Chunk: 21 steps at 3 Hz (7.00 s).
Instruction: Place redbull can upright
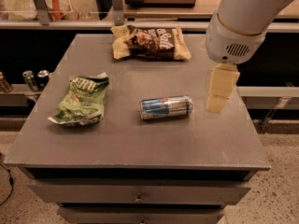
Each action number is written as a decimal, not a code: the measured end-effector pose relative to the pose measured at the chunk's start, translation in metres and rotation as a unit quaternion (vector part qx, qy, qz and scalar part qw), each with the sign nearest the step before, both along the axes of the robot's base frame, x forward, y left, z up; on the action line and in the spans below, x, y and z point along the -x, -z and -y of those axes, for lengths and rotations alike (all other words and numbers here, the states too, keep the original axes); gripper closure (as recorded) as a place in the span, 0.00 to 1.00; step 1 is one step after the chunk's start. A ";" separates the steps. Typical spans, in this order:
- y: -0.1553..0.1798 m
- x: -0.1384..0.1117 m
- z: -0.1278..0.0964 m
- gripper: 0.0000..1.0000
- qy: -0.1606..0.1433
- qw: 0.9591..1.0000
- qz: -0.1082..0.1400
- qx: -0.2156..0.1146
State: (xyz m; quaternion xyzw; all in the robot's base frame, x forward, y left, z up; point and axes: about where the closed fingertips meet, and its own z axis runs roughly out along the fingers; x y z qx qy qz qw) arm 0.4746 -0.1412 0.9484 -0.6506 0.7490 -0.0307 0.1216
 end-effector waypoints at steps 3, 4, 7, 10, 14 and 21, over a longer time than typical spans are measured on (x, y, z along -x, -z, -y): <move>0.063 -0.045 -0.085 0.00 -0.104 0.993 -0.041 0.034; 0.075 -0.046 -0.097 0.00 -0.122 0.991 -0.044 0.040; 0.104 -0.041 -0.108 0.00 -0.131 0.988 -0.041 0.065; 0.110 -0.037 -0.103 0.62 -0.118 0.990 -0.049 0.066; 0.030 -0.057 -0.096 1.00 -0.109 0.991 -0.024 -0.079; -0.015 -0.028 -0.127 1.00 -0.119 0.782 -0.049 -0.609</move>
Offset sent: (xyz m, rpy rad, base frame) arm 0.0532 0.0979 -0.0750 -0.0794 0.1246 0.2542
